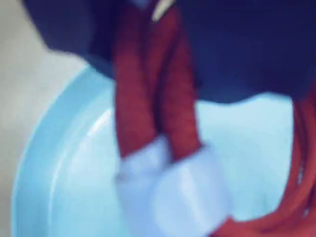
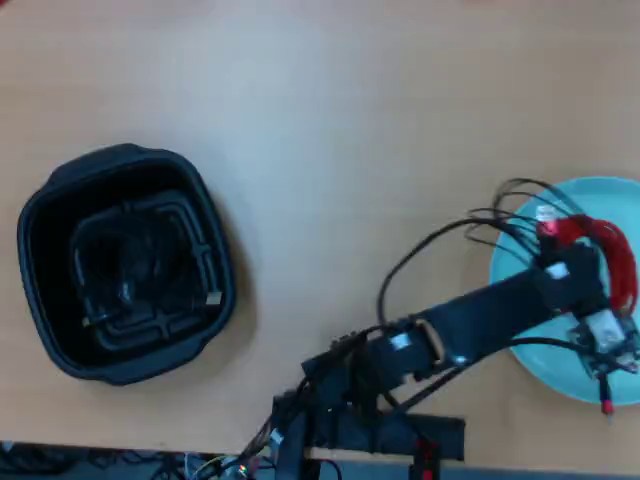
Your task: Put a black charging cable in a black bowl and put a red charging cable in a green bowl
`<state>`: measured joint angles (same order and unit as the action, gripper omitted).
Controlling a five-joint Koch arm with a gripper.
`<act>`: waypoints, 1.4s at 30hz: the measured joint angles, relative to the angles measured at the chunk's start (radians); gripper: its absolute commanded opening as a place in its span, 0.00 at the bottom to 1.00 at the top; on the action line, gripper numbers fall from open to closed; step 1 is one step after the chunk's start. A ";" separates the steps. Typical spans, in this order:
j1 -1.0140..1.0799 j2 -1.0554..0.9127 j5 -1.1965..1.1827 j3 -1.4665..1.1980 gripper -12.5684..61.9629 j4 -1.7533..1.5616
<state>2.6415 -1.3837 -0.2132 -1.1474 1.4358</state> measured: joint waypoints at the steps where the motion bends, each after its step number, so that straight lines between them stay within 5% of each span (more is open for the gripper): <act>1: 0.012 0.031 0.012 0.025 0.07 0.000; 13: 0.021 0.322 0.103 0.101 0.14 -0.023; 23: 0.012 0.341 0.156 0.302 0.19 -0.028; 25: 0.023 0.341 0.156 0.316 0.28 -0.026; 33: 0.060 0.357 0.219 0.500 0.96 0.106; 42: 0.031 0.367 0.221 0.617 0.96 0.130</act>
<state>2.6722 -1.0170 0.0077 -0.5308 1.5662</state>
